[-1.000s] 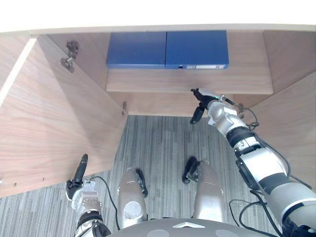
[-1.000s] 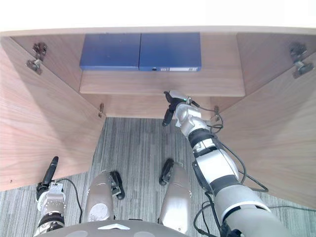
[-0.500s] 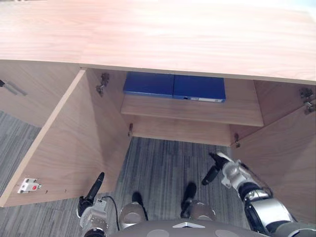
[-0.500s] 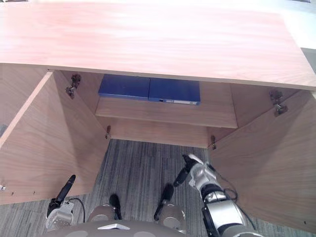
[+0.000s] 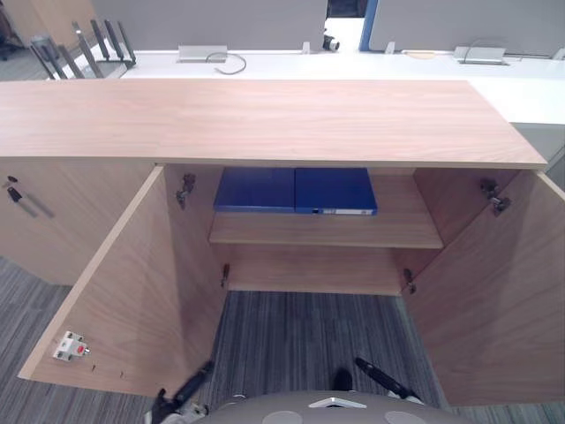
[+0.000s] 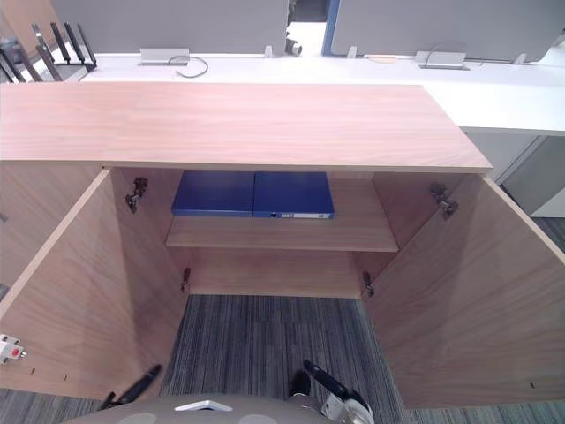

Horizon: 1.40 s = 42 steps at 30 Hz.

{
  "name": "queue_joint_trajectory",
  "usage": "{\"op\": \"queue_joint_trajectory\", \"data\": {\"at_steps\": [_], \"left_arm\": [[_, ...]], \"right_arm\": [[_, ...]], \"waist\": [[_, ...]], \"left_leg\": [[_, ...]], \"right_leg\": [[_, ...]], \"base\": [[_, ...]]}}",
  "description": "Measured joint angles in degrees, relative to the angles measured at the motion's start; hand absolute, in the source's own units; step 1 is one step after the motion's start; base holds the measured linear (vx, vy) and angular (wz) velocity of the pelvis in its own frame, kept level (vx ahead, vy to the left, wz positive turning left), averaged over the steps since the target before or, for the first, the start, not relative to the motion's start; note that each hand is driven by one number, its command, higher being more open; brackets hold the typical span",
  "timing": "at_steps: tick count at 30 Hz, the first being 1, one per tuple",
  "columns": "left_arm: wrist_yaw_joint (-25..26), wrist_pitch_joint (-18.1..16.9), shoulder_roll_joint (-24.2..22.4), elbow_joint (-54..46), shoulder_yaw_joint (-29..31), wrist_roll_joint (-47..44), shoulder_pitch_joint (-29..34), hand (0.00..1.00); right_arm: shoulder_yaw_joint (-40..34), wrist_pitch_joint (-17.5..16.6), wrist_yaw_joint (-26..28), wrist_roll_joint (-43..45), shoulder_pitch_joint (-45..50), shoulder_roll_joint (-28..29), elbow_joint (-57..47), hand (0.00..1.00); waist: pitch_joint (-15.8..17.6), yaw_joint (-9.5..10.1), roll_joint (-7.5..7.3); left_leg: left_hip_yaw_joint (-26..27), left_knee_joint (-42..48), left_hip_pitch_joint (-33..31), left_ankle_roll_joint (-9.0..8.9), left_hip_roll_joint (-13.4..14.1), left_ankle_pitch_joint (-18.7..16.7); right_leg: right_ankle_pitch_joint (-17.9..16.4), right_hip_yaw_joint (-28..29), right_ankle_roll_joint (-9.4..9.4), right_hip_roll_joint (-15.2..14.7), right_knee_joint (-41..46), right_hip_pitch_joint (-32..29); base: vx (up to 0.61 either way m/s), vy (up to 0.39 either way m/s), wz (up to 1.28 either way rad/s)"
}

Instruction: Walk over to the cabinet, pick up the folder, carry it to the office cabinet, place the folder inside the office cabinet, then close the office cabinet door

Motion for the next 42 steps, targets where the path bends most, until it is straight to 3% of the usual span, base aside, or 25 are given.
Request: {"op": "queue_joint_trajectory", "data": {"at_steps": [4, 8, 10, 11, 12, 13, 14, 15, 16, 18, 20, 25, 29, 31, 32, 33, 34, 35, 39, 42], "left_arm": [[-1.0, 0.2, 2.3, 2.6, -5.9, 11.7, -2.1, 1.00], [-1.0, 0.1, 1.9, 3.9, -5.9, 12.1, -2.8, 1.00], [-1.0, 0.1, 1.8, 4.2, -4.0, 10.7, -2.7, 1.00], [-0.6, 0.0, 1.4, 4.2, -2.9, 9.9, -2.9, 1.00], [0.1, -0.6, 0.2, 4.1, -2.0, 9.5, -2.9, 1.00], [0.3, -1.0, -0.3, 4.1, -1.3, 9.3, -2.9, 1.00], [0.4, -1.0, -1.3, 4.0, 0.3, 8.0, -3.5, 1.00], [0.5, -1.0, -1.5, 4.1, 1.2, 7.8, -3.8, 1.00], [0.9, -1.1, -2.4, 4.1, 2.6, 7.8, -3.8, 1.00], [0.8, -1.2, -2.7, 3.9, 4.8, 7.8, -4.4, 1.00], [0.6, -1.2, -3.4, 3.9, 4.6, 8.1, -4.2, 1.00], [-0.5, -1.1, -5.2, 3.9, 3.5, 10.4, -5.9, 1.00], [-0.8, -1.2, -5.5, 3.0, 3.9, 10.4, -6.6, 1.00], [-0.9, -1.2, -5.8, 1.6, 3.8, 10.4, -6.3, 1.00], [-0.8, -1.2, -5.8, 1.3, 3.8, 10.3, -6.1, 1.00], [-0.6, -1.2, -5.7, 0.8, 3.9, 10.3, -5.9, 1.00], [-0.4, -1.1, -5.7, 0.8, 4.0, 10.3, -5.6, 1.00], [-0.4, -0.9, -5.5, 0.6, 3.9, 10.4, -4.8, 1.00], [-1.2, -0.9, -3.1, 2.8, 0.1, 10.5, -6.9, 1.00], [-1.2, -0.9, -3.3, 3.3, 1.5, 10.5, -7.4, 1.00]], "right_arm": [[0.0, -0.7, -0.6, 0.6, 3.7, -0.2, 0.0, 1.00], [0.2, -1.2, -0.6, 1.9, 4.6, -0.7, -0.1, 1.00], [0.9, -1.6, -0.8, 1.9, 4.2, -0.7, 0.0, 1.00], [1.9, -2.3, -0.8, 1.9, 3.6, -0.8, 0.0, 1.00], [1.9, -2.9, -0.7, 1.9, 3.6, -1.0, -0.1, 1.00], [1.8, -3.2, -0.7, 1.9, 3.6, -1.2, -0.1, 1.00], [1.8, -3.6, -0.6, 2.3, 3.5, -1.1, -0.2, 1.00], [1.9, -3.4, -0.6, 2.4, 3.5, -1.0, -0.7, 1.00], [2.9, -3.3, -0.5, 2.4, 3.5, -1.4, -1.8, 1.00], [5.3, -3.5, -0.6, 2.4, 5.1, -0.7, -2.9, 1.00], [6.2, -3.6, -0.6, 2.8, 5.0, -0.5, -3.2, 1.00], [5.6, -3.5, -0.5, 5.1, 7.9, -0.5, -5.2, 1.00], [5.8, -3.6, -0.4, 5.2, 7.9, -0.3, -5.3, 1.00], [6.2, -3.5, -0.5, 6.8, 7.6, -0.2, -6.0, 1.00], [6.2, -3.5, -0.5, 6.9, 7.7, -0.1, -6.2, 1.00], [6.2, -3.5, -0.6, 7.0, 7.9, 0.2, -6.4, 1.00], [6.3, -3.5, -0.7, 7.4, 8.1, 0.3, -6.8, 1.00], [6.3, -3.4, -1.1, 7.4, 8.3, 0.6, -7.5, 1.00], [5.3, -3.4, -1.1, 7.3, 6.5, 0.5, -5.1, 1.00], [5.3, -3.2, -1.1, 7.3, 4.2, 0.3, -4.0, 1.00]], "waist": [[-0.8, -1.83, 0.56], [-0.2, -1.98, 1.96], [0.3, -1.41, 1.95], [0.6, -1.50, 1.35], [1.1, -1.48, 2.62], [1.3, -1.60, 3.45], [1.5, -1.61, 3.28], [1.6, -1.68, 3.32], [1.8, -1.80, 4.67], [2.6, -1.54, 3.27], [2.7, -2.22, 2.81], [4.1, -2.59, 4.48], [5.5, -2.27, 4.01], [6.5, -2.01, 3.59], [6.5, -1.96, 3.73], [7.0, -1.91, 3.09], [7.0, -1.89, 3.37], [6.7, -1.81, 3.28], [7.1, -1.90, 1.87], [6.7, -1.27, 0.99]], "left_leg": [[2.0, 0.1, 2.2, -0.19, 0.2, -0.9], [6.4, 9.6, 2.7, -1.59, 3.6, -6.9], [-1.3, 16.7, 0.3, 0.05, 3.3, -7.4], [-9.2, 19.4, -1.5, 2.13, 1.6, -8.9], [-17.0, 18.2, -1.3, 2.49, -0.1, -11.6], [-19.3, 17.0, -1.0, 2.30, -0.2, -13.1], [-19.2, 15.3, -0.4, 2.07, -0.8, -15.4], [-17.9, 14.2, -0.1, 3.04, -0.9, -15.3], [-13.3, 12.7, 0.7, 3.79, 0.9, -14.5], [-8.1, 10.6, 3.5, 3.14, -0.3, -13.9], [-3.2, 6.6, 5.4, 2.88, -1.2, -12.1], [1.0, 3.1, 9.1, 2.50, -2.0, -11.3], [3.4, 3.0, 11.0, 2.64, -2.1, -10.9], [6.1, 2.9, 12.3, 2.74, -2.1, -10.8], [6.6, 2.8, 12.8, 2.75, -2.1, -10.8], [7.9, 2.7, 13.6, 2.77, -2.2, -10.8], [9.2, 2.6, 14.1, 2.76, -1.9, -10.8], [14.4, 1.4, 15.5, 2.18, 0.0, -11.2], [11.0, -0.1, 15.4, 4.18, 0.0, -10.2], [11.1, -0.3, 14.2, 4.37, 0.1, -10.1]], "right_leg": [[0.1, 2.5, 0.05, 0.7, 0.0, 0.9], [0.2, 9.1, -0.09, 3.6, 0.0, 0.6], [0.4, 14.9, -0.42, 5.0, 0.4, -0.8], [0.4, 17.9, -0.44, 4.9, 0.9, -2.1], [0.7, 20.2, 0.04, 6.1, 0.8, -3.2], [0.9, 20.9, 0.30, 6.8, 0.7, -3.8], [1.4, 22.7, 1.14, 7.6, 0.5, -5.1], [0.5, 23.6, 1.65, 7.6, 0.1, -5.4], [-0.6, 23.5, 0.88, 8.7, 5.3, -7.9], [-1.5, 25.2, 0.22, 9.2, 9.9, -8.4], [-0.2, 29.3, 0.67, 9.5, 8.6, -9.7], [0.1, 30.2, 0.87, 10.2, 9.1, -9.9], [-0.6, 29.9, 0.73, 11.0, 11.2, -9.9], [-6.1, 15.2, -5.16, 6.6, 17.1, -11.9], [-7.5, 10.3, -6.20, 4.6, 19.5, -12.5], [-9.2, 2.4, -6.87, 1.0, 22.5, -12.6], [-10.8, -4.4, -7.91, -1.6, 24.6, -12.3], [-12.3, -20.2, -8.28, -4.3, 27.0, -11.0], [-14.0, -19.9, -7.97, -3.7, 28.6, -12.4], [-13.4, -19.8, -7.13, -1.7, 25.8, -13.4]], "base": [[0.03, 0.026, -0.36], [-0.03, 0.026, -0.91], [-0.02, -0.004, -1.34], [-0.07, 0.016, -1.44], [-0.12, 0.058, -1.21], [-0.20, 0.151, -1.20], [-0.15, 0.128, -0.93], [-0.16, 0.136, -1.26], [-0.07, 0.075, -1.00], [0.05, 0.108, -1.31], [0.06, 0.098, -1.19], [0.07, 0.069, -0.41], [0.05, 0.024, -0.28], [-0.04, -0.023, -0.24], [-0.03, -0.006, -0.32], [0.02, -0.026, -0.43], [0.15, -0.168, -1.39], [0.21, -0.254, -1.46], [0.10, -0.217, -0.45], [-0.03, -0.115, -0.31]]}}
